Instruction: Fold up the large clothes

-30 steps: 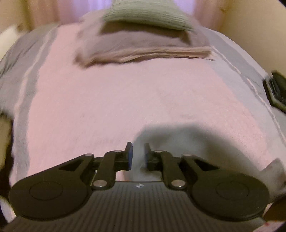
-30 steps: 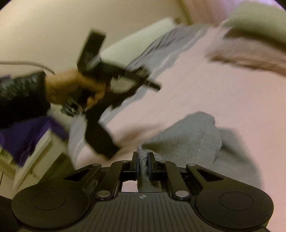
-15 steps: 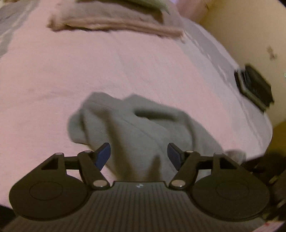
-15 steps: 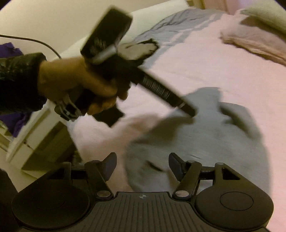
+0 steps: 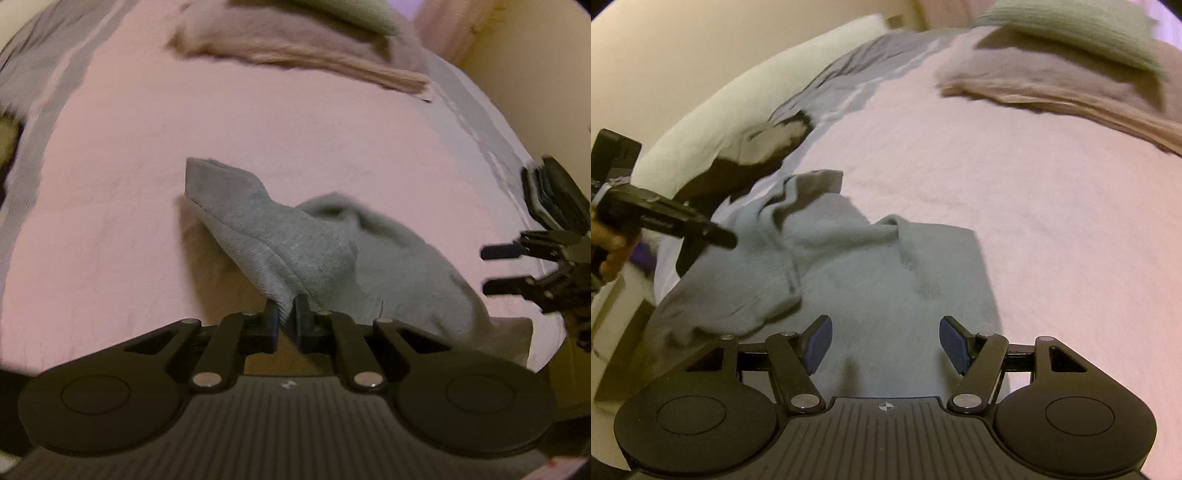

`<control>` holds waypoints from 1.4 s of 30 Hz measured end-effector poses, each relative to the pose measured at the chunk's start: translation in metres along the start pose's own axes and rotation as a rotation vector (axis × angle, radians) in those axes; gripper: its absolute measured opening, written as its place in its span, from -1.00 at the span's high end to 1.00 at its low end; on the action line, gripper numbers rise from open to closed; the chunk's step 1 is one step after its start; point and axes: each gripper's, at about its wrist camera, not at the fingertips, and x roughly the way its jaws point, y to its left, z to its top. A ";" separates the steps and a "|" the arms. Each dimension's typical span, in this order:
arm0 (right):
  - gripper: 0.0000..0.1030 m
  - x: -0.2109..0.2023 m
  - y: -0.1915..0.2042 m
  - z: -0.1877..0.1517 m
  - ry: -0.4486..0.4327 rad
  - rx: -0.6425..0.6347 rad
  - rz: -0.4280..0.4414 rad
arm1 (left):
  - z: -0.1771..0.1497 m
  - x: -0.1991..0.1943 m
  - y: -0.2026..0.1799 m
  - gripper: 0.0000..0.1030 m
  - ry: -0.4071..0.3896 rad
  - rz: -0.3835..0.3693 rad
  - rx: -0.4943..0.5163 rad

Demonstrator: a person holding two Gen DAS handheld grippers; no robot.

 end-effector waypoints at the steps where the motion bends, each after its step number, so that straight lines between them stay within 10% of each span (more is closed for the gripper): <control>1: -0.20 0.015 0.001 0.006 0.034 -0.026 0.007 | -0.007 -0.001 0.008 0.78 0.011 0.013 -0.034; 6: -0.20 0.068 0.003 0.005 0.179 -0.122 0.055 | -0.032 -0.011 0.002 0.71 -0.022 0.139 -0.084; 12: -0.20 0.060 -0.018 0.010 0.151 -0.138 0.055 | -0.036 0.009 -0.063 -0.25 -0.092 0.100 -0.082; 17: -0.20 0.037 -0.051 0.012 0.141 -0.159 0.030 | -0.048 0.073 -0.101 -0.29 -0.071 0.177 -0.097; 20: -0.20 0.031 -0.070 0.017 0.147 -0.197 0.017 | -0.054 0.110 -0.112 -0.18 -0.045 0.298 -0.060; 24: -0.20 0.037 -0.075 0.045 0.110 -0.246 0.034 | -0.063 0.096 -0.105 0.77 -0.097 0.344 -0.145; 32: -0.20 0.130 -0.005 0.138 0.064 -0.464 0.247 | -0.107 -0.038 -0.020 0.82 -0.240 0.529 -0.431; 42: -0.20 0.327 0.045 0.189 0.343 -0.642 0.447 | -0.161 -0.021 0.027 0.81 -0.269 0.380 -0.565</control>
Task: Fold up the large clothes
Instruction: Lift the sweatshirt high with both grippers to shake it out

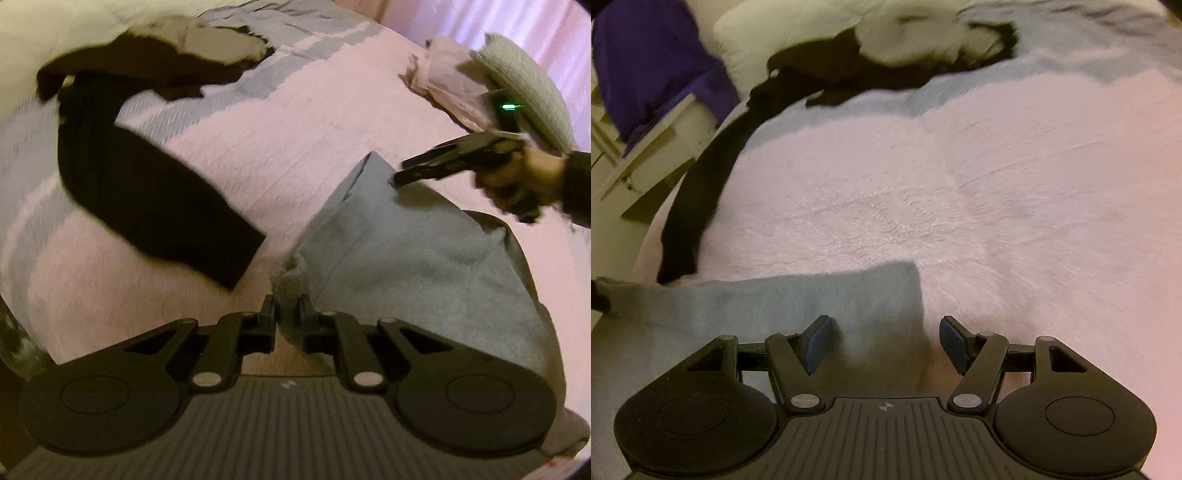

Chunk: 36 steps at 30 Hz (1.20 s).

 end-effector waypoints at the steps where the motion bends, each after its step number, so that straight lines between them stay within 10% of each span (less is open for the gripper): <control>1: -0.20 0.008 -0.006 0.003 0.011 0.015 0.047 | -0.006 0.001 0.005 0.81 -0.001 -0.012 -0.011; 3: 0.00 0.014 -0.017 0.009 0.023 0.055 0.116 | -0.015 0.002 0.014 0.81 -0.004 -0.036 -0.032; 5: 0.62 0.008 -0.023 0.012 0.043 0.114 0.141 | -0.019 0.002 0.019 0.81 -0.016 -0.057 -0.042; 9: 0.75 -0.061 -0.004 0.010 -0.099 0.178 0.111 | -0.009 -0.012 0.014 0.82 -0.051 -0.083 -0.001; 24: 0.77 -0.494 0.247 -0.031 -0.820 0.167 -0.698 | 0.205 -0.199 -0.123 0.83 -0.562 -0.295 0.532; 36: 0.78 -0.594 0.468 -0.009 -1.134 0.115 -1.140 | 0.314 -0.397 -0.171 0.83 -0.947 -0.497 0.869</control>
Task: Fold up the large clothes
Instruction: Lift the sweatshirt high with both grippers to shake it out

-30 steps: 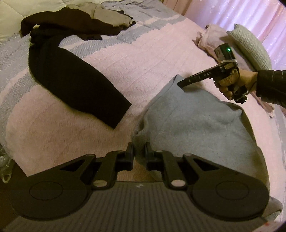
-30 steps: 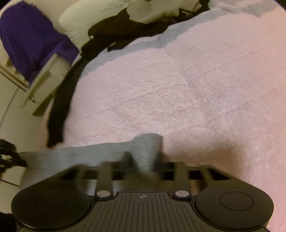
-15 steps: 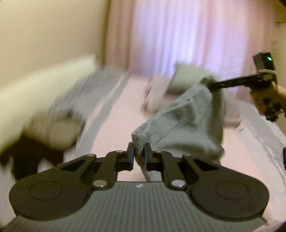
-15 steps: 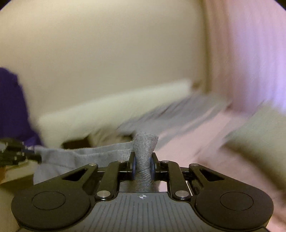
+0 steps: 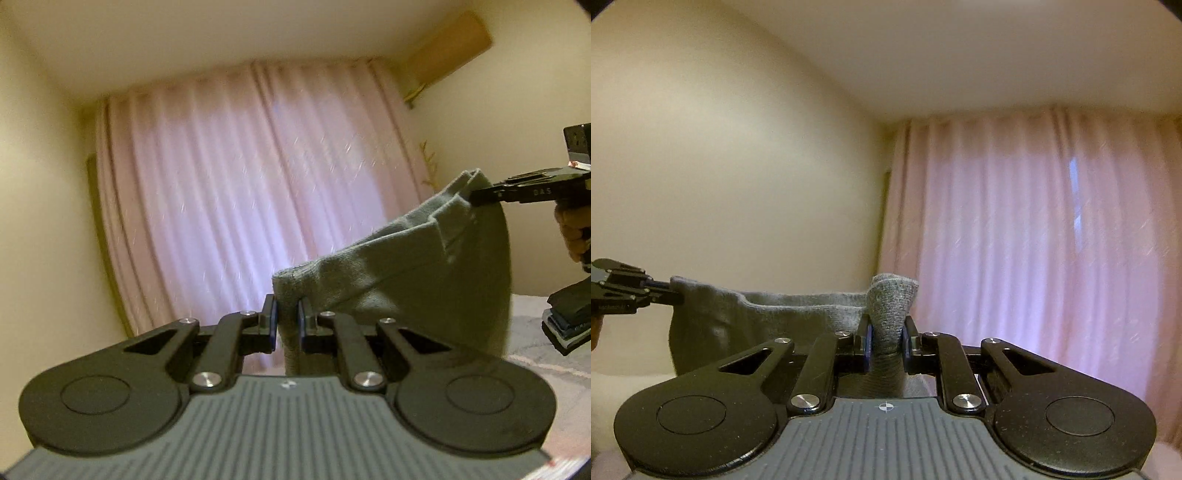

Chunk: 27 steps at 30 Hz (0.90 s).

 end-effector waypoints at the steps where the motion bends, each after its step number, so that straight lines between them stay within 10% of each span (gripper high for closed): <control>1: 0.78 -0.004 0.003 0.004 -0.002 0.004 -0.008 | 0.008 0.000 0.001 0.83 -0.022 -0.006 0.009; 17: 0.78 -0.055 -0.012 -0.008 0.121 0.031 -0.143 | -0.002 0.047 -0.013 0.83 -0.018 -0.181 -0.053; 27: 0.78 0.024 -0.135 -0.071 0.232 0.128 -0.145 | -0.032 0.180 -0.059 0.83 0.118 -0.219 -0.107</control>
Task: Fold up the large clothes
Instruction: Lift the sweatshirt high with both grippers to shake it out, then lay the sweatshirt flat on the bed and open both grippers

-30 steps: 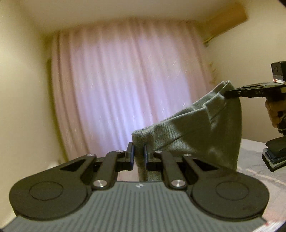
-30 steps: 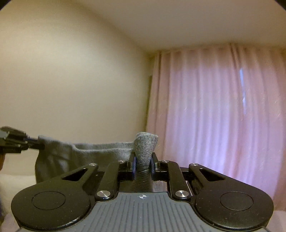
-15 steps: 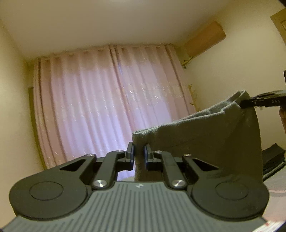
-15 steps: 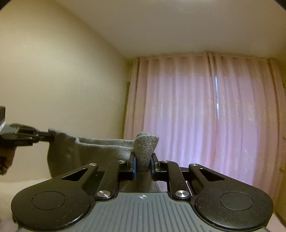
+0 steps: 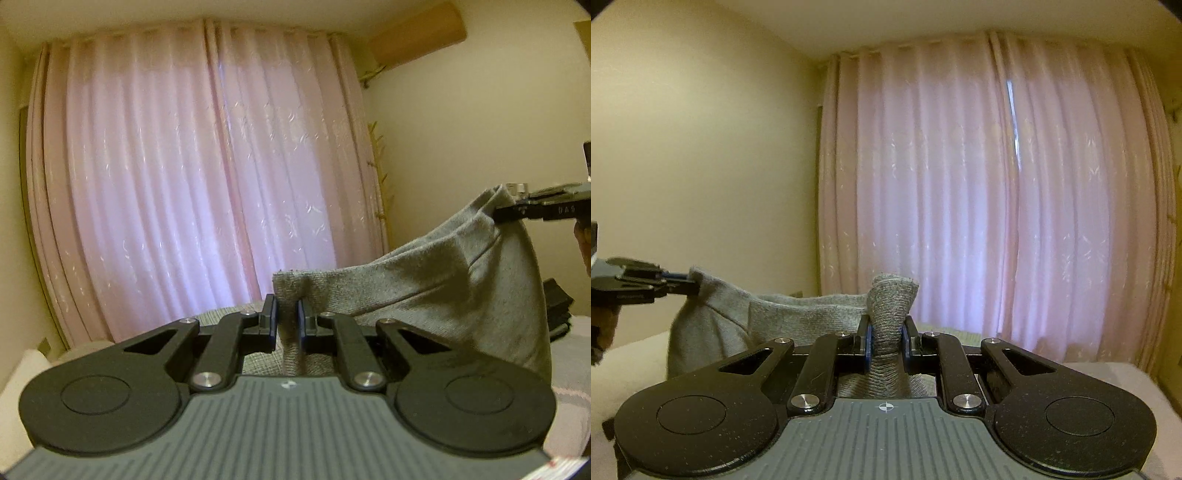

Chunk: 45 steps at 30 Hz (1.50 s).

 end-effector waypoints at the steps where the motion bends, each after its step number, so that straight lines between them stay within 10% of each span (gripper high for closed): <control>1: 0.78 0.008 -0.009 0.004 -0.009 0.000 0.005 | 0.004 0.015 0.003 0.83 -0.001 0.007 -0.009; 13: 0.78 -0.032 -0.020 0.044 -0.207 -0.091 -0.030 | 0.061 0.037 0.008 0.83 -0.156 0.019 0.004; 19: 0.73 -0.116 0.026 -0.057 -0.153 -0.128 -0.061 | 0.006 -0.046 -0.030 0.83 -0.170 -0.079 0.053; 23: 0.44 -0.165 0.053 -0.203 0.083 0.006 -0.079 | -0.104 -0.097 -0.077 0.83 -0.031 -0.185 0.052; 27: 0.33 -0.202 0.070 -0.335 0.366 0.174 -0.175 | -0.252 -0.111 -0.112 0.78 0.340 -0.289 -0.100; 31: 0.32 -0.219 0.070 -0.395 0.508 0.336 -0.260 | -0.355 -0.126 -0.125 0.78 0.608 -0.247 -0.150; 45: -0.04 -0.078 -0.026 -0.435 0.690 0.359 -0.173 | -0.387 -0.003 -0.075 0.45 0.689 -0.037 -0.322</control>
